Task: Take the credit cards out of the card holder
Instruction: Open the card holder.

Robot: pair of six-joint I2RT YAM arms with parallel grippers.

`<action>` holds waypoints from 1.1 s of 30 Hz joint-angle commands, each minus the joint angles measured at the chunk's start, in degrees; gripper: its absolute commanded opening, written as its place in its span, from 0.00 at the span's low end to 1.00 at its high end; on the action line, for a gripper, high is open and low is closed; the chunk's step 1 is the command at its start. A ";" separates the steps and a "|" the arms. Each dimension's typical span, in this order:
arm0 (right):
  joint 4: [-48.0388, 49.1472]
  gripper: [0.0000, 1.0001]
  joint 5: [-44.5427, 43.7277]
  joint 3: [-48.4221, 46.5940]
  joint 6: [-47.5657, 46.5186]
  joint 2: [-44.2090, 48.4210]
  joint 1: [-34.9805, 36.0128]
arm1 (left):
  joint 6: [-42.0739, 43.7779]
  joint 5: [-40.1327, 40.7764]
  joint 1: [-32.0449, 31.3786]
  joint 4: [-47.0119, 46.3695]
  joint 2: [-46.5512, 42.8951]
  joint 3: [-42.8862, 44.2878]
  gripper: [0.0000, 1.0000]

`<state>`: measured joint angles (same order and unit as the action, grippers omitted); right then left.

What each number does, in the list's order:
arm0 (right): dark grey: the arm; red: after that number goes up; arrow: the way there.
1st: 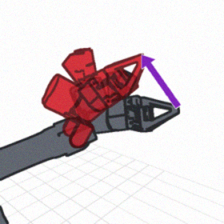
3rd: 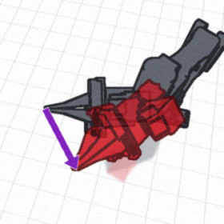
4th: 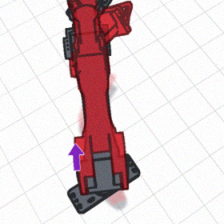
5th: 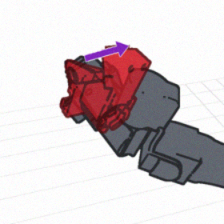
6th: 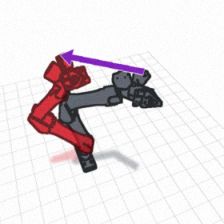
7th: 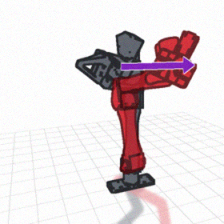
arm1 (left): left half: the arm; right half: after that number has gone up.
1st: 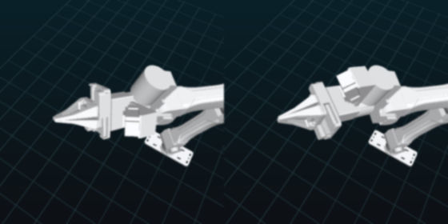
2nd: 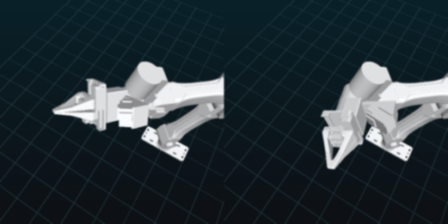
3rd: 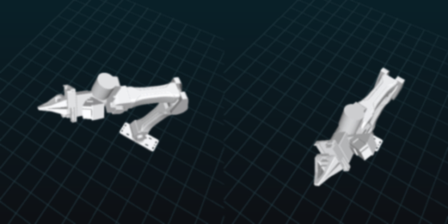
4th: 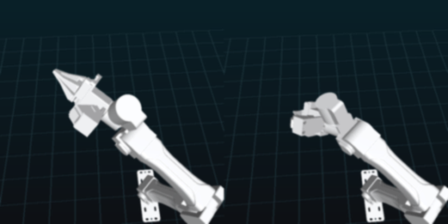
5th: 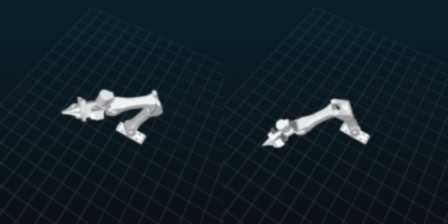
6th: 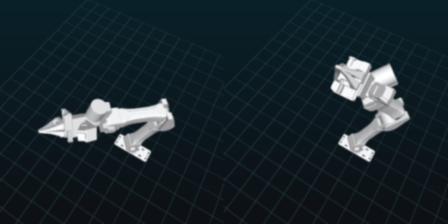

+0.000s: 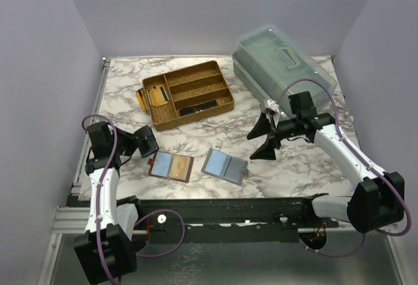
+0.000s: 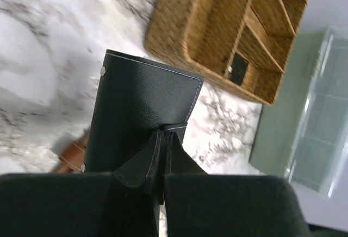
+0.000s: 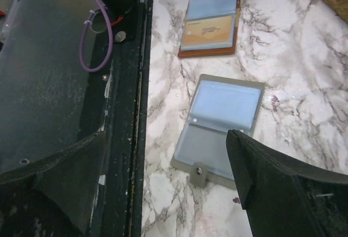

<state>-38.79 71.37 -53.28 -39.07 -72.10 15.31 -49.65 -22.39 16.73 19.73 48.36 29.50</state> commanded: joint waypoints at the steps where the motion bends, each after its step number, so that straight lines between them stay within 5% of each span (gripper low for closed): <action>1: 10.19 0.99 0.49 1.81 12.70 -2.47 4.51 | -7.15 -8.85 -4.26 -5.12 -2.00 2.37 0.00; 9: 31.81 0.99 -8.34 3.28 31.77 -5.86 9.51 | -19.56 6.82 -25.90 -13.12 -5.20 3.98 0.00; 18: 34.78 1.00 -33.04 -7.24 51.91 -14.87 18.61 | -23.94 30.62 -48.63 -27.21 7.18 7.11 0.00; 24: 36.52 1.00 -48.66 -6.65 60.74 -15.55 19.67 | -24.79 36.68 -53.75 -33.22 13.96 8.95 0.00; 33: 44.30 0.97 -40.64 -3.76 67.69 -17.31 19.56 | -29.20 37.31 -56.22 -39.50 15.97 6.95 0.00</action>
<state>-0.14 28.69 -57.78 24.01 -87.94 34.83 -75.09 12.29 -38.41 -12.01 64.84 36.01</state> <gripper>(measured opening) 0.990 0.017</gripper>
